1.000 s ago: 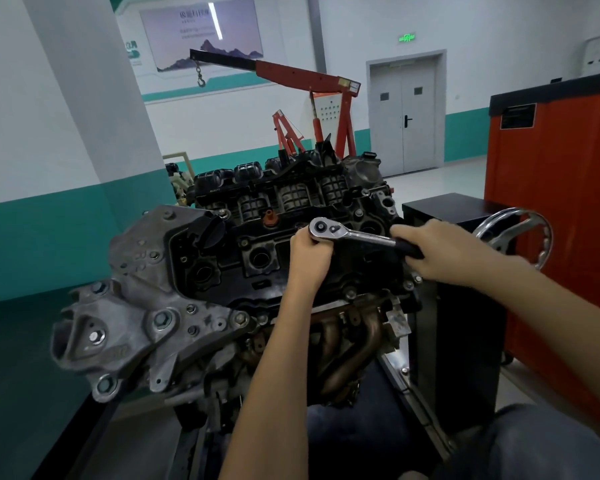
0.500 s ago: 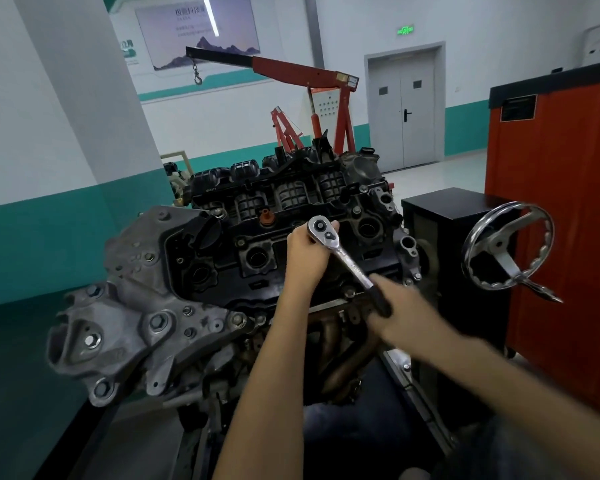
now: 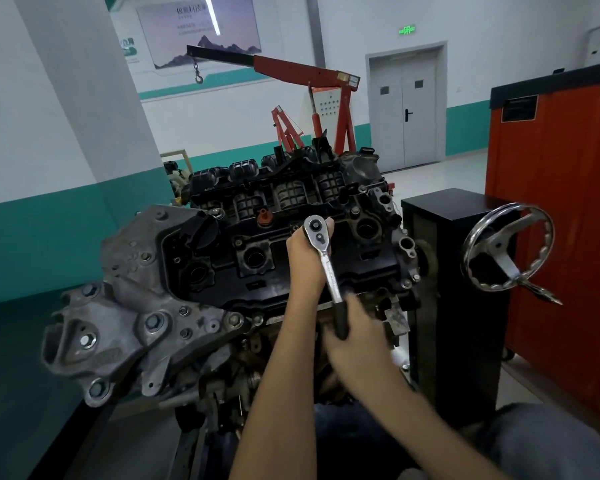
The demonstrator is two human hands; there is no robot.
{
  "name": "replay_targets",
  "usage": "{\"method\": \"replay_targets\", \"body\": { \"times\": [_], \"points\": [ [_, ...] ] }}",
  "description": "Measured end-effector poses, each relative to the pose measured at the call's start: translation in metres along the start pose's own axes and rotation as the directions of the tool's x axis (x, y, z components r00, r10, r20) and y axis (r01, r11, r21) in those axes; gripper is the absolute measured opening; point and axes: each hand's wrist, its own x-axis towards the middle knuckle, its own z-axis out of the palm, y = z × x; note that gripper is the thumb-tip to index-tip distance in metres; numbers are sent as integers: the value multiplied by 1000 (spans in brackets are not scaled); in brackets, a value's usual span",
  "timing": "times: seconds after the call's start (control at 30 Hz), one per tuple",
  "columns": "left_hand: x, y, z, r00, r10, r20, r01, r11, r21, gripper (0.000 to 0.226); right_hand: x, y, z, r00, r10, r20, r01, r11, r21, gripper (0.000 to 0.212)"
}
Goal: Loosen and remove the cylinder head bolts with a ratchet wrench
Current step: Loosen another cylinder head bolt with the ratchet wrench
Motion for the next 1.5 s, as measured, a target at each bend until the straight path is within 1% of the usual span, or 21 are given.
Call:
{"method": "replay_targets", "body": {
  "times": [0.1,0.17,0.27,0.37,0.43,0.47,0.53,0.6,0.67,0.77,0.83,0.9,0.97,1.07,1.17,1.23,1.27,1.33,1.4,1.43,1.5],
  "points": [
    [2,0,-4,1000,18,24,-20,998,55,52,-4,-10,18,1000,-3,11,1,994,112,29],
    [5,-2,-9,997,-6,76,3,999,32,56,5,-6,-10,995,-46,86,52,997,-65,31],
    [10,-3,-13,983,21,181,-36,996,80,55,39,-4,-82,936,-123,329,222,934,-281,34],
    [11,1,-12,981,30,190,-57,989,138,50,91,-21,-138,865,-142,480,431,699,-570,27],
    [9,1,-11,991,10,137,-21,996,83,48,109,-32,-145,845,-204,494,525,490,-696,21],
    [8,0,-11,993,-4,115,-2,999,48,48,110,-30,-142,853,-218,475,518,468,-716,23],
    [2,-1,-9,994,1,106,-3,1000,20,51,91,-14,-128,897,-195,397,430,600,-675,28],
    [-3,0,-5,995,18,94,-20,1000,18,51,53,5,-98,947,-147,285,269,849,-454,31],
    [-5,2,0,999,16,51,-16,1000,2,51,19,11,-56,986,-97,135,124,969,-215,33],
    [-2,4,1,999,29,16,-30,998,56,51,-4,2,4,998,-26,-56,27,999,26,31],
    [-1,4,-1,999,19,30,-22,994,104,51,-7,-5,21,996,3,-85,8,992,129,27],
    [1,6,-4,999,0,54,-5,995,99,52,-5,-5,15,999,6,-45,-2,995,100,25],
    [4,4,-9,993,-2,114,-8,996,89,58,5,2,-12,997,-45,65,50,996,-77,23],
    [7,5,-14,981,-2,194,-29,987,160,53,41,3,-86,944,-121,309,222,922,-318,30],
    [8,8,-13,978,-5,206,-36,980,193,23,96,-20,-142,875,-169,454,450,629,-633,30],
    [6,7,-14,986,-4,168,-20,990,141,30,111,-33,-145,859,-205,470,508,460,-728,21],
    [4,5,-15,990,-14,142,1,996,92,37,108,-32,-140,874,-213,437,485,449,-751,21],
    [0,1,-14,995,-14,103,14,1000,8,39,82,-16,-120,927,-201,317,373,591,-715,29],
    [-4,1,-8,997,2,71,0,1000,-27,47,40,-3,-85,970,-131,204,212,867,-451,32],
    [-5,1,-5,999,-5,44,6,1000,-27,49,22,-2,-66,980,-94,175,142,947,-289,29],
    [-4,0,0,1000,-18,-11,18,1000,-24,51,-1,-9,-31,984,-25,178,34,998,-51,20]
  ]
}}
